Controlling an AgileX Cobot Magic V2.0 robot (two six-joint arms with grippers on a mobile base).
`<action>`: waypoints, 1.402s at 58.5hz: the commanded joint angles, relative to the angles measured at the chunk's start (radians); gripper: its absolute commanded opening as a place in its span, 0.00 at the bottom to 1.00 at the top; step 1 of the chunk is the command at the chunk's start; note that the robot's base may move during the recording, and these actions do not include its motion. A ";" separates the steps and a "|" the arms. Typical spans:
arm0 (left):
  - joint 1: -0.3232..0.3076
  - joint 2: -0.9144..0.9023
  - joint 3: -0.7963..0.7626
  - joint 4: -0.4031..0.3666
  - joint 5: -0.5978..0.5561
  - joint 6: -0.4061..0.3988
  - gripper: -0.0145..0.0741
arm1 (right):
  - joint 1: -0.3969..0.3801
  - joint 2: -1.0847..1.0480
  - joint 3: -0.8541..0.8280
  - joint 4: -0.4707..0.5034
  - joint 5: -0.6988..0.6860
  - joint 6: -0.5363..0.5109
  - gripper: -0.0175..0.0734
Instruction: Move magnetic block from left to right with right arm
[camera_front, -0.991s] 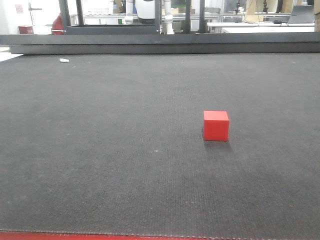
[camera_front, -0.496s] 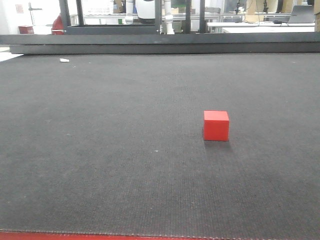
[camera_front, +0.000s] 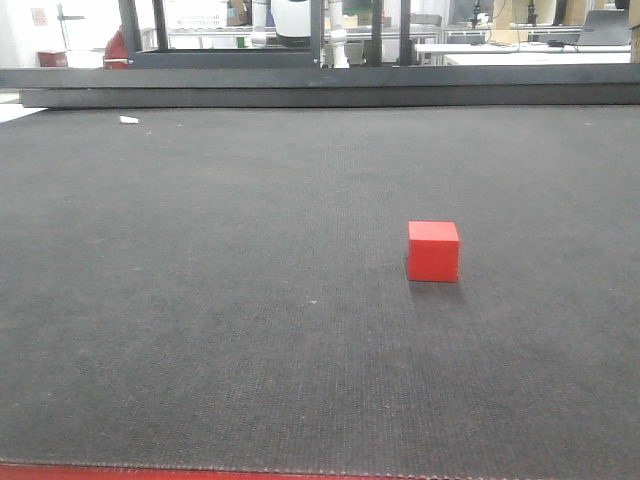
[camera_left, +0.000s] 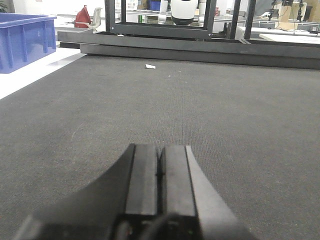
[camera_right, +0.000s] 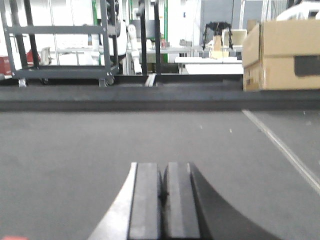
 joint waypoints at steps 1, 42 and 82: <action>-0.007 -0.013 0.008 -0.005 -0.081 -0.006 0.02 | 0.022 0.122 -0.098 0.002 -0.064 -0.005 0.51; -0.007 -0.013 0.008 -0.005 -0.081 -0.006 0.02 | 0.517 1.157 -0.779 -0.114 0.494 0.308 0.81; -0.007 -0.013 0.008 -0.005 -0.081 -0.006 0.02 | 0.604 1.602 -1.052 -0.161 0.662 0.591 0.81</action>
